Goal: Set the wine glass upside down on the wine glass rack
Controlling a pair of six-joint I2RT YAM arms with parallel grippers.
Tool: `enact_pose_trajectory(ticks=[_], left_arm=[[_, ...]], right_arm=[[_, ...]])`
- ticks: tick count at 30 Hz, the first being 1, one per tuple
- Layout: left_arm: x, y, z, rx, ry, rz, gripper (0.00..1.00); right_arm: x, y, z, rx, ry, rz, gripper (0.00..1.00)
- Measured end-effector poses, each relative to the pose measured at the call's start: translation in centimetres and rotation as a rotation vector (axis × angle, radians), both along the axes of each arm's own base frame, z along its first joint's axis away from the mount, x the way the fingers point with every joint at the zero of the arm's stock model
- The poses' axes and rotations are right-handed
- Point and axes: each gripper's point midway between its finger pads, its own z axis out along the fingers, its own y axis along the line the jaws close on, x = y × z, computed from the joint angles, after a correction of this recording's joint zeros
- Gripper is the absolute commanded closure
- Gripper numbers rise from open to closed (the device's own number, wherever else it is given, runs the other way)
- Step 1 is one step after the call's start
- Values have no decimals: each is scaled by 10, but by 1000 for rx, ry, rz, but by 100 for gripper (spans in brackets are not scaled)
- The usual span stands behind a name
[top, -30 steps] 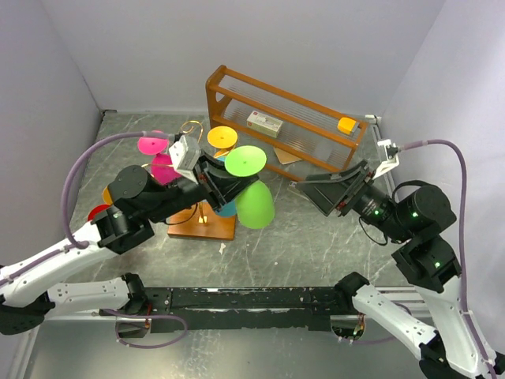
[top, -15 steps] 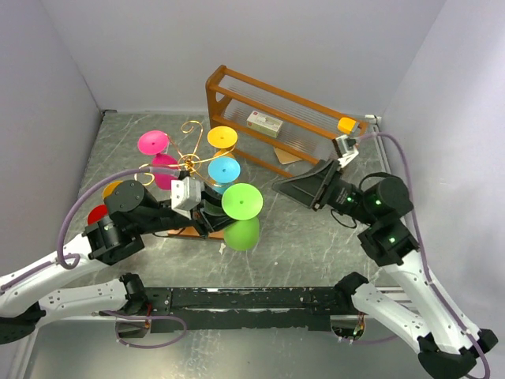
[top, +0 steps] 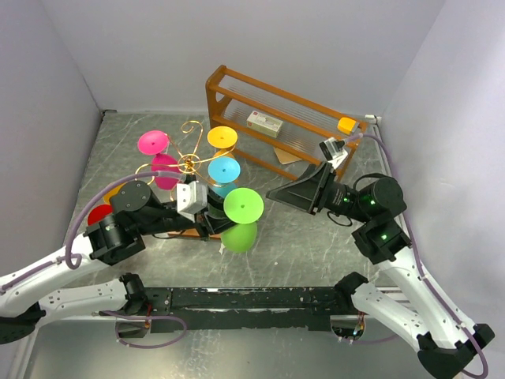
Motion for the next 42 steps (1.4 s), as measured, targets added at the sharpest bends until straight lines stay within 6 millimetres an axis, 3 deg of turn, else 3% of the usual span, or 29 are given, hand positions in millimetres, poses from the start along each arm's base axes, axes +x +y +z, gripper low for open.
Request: enact_pose_trajectory(ticks=[8,12,14,18,22,32,42], left_arm=[[9,-23,-10,12,26,-16,93],[15,-35,-20,35,39,-20,93],[18,-40,-24,46,46,-19,88],[21,-42,-23,49,53,-3,49],[25,-40,-14,30,98,26,31],[23,-16,15,-64,304,108,20],[21,1,41,-237,634,149,21]], right_arm=[[5,5,-12,-60,39,8,67],[6,8,-20,-105,68,22,91],[5,7,-24,-119,83,27,100],[4,5,-25,-121,124,20,100],[3,1,-10,-108,94,-10,100],[27,-10,12,-155,43,-192,100],[45,-10,8,-175,19,-259,100]])
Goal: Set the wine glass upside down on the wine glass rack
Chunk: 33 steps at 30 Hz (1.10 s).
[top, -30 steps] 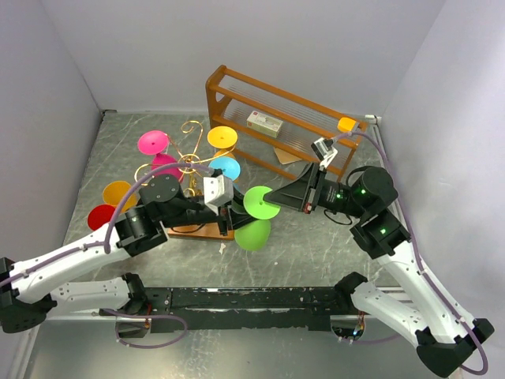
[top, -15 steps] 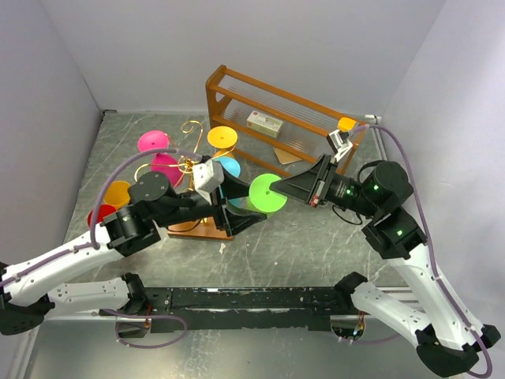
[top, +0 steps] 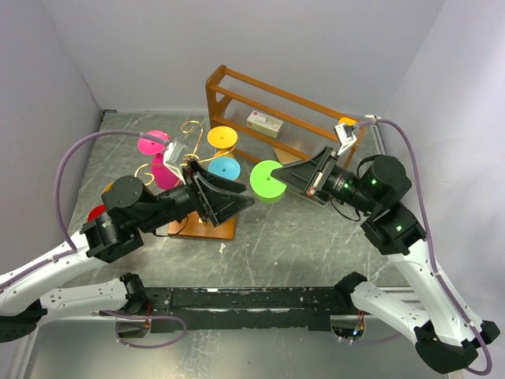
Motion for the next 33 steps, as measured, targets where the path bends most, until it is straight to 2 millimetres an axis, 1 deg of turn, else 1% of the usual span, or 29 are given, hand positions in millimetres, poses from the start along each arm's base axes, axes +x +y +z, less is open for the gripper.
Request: enact_pose_trajectory(ticks=[3,6,8,10,12,13,17,19,21,22,23,25,26,27,29,33], left_arm=[[11,1,2,-34,75,55,27],[21,-3,1,-41,122,97,38],[27,-9,1,-38,139,108,46],[30,-15,2,-35,150,108,55],[32,-19,2,-31,156,108,60],[33,-21,1,-28,157,108,66],[34,-23,-1,-22,162,106,81],[34,-24,1,-25,162,104,92],[33,-24,7,-34,160,99,93],[33,-24,10,-38,158,97,93],[33,-24,12,-41,156,94,93],[35,-25,15,-43,154,91,93],[36,-26,17,-44,151,87,93],[36,-26,19,-47,148,83,93],[40,-28,25,-60,142,71,93],[51,-29,41,-94,132,55,93]], right_arm=[[0,2,-1,9,-12,14,100],[-1,5,-5,14,-15,31,100],[-1,6,-8,12,-13,40,100],[-2,7,-9,11,-12,48,100],[-3,7,-9,13,-16,53,100],[-3,7,-8,15,-20,54,100],[-6,6,-5,22,-32,58,100],[-7,5,-3,27,-42,58,100],[-7,5,0,33,-54,57,100],[-7,5,2,38,-63,57,98],[-7,5,4,43,-73,56,89],[-8,3,7,48,-90,49,60],[-7,3,8,48,-91,43,47],[-6,1,6,41,-95,32,39],[-4,-2,3,24,-95,5,30],[1,-15,1,2,-108,-85,23]])
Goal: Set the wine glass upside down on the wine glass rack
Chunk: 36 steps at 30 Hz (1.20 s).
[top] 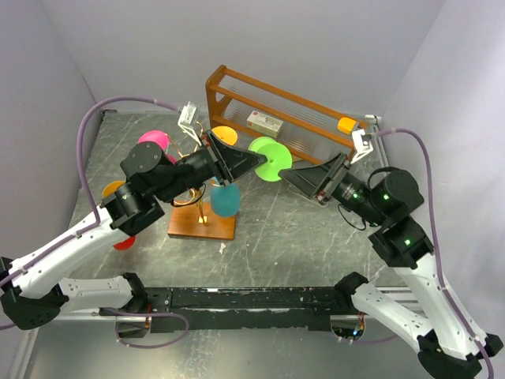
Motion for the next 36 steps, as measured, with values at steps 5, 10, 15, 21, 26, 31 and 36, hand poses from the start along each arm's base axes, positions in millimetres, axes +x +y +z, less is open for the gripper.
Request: enact_pose_trajectory(ticks=[5,10,15,21,26,31,36], left_arm=[[27,2,17,-33,-9,7,93],[79,20,30,-54,-11,81,93],[124,47,43,-63,-30,178,93],[162,88,54,-90,-36,289,93],[196,138,33,-122,25,409,93],[220,173,-9,-156,155,458,93],[229,190,-33,-176,250,473,93]], right_arm=[[-4,-24,10,0,-51,-111,21],[-8,-41,18,2,-86,-189,21],[-15,-53,23,12,-114,-224,22],[-19,-59,23,36,-132,-242,23],[-14,-56,6,36,-97,-243,24],[-6,-53,-12,17,-56,-253,25],[6,-50,-32,-22,-7,-275,25]])
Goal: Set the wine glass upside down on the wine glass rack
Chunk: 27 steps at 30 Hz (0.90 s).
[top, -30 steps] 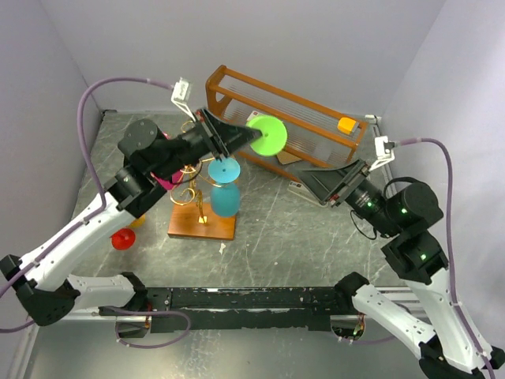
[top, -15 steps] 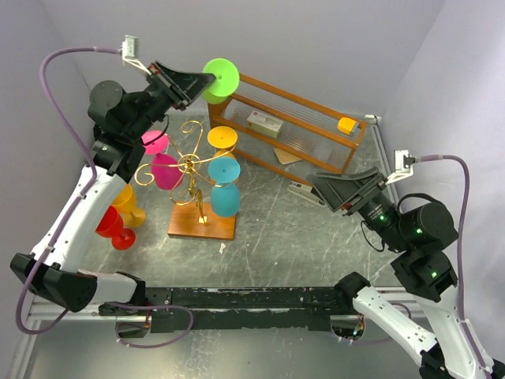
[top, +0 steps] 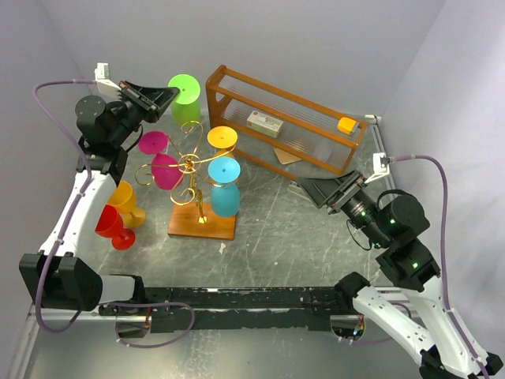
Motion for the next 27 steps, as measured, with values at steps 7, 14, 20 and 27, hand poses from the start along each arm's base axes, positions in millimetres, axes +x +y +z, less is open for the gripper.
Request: enact_pose_trajectory(ticks=[7,14,20,27], left_arm=[[-3,10,-5,-6,48,21,93],[-14,15,-7,-26,97,45,93],[-18,20,-10,-30,132,75,93],[-15,22,-31,-24,201,92,93]], right_arm=[[11,3,-27,-38,60,-16,25],[16,5,-33,-57,74,-26,25],[17,5,-34,-61,78,-29,25],[17,4,-35,-64,81,-32,25]])
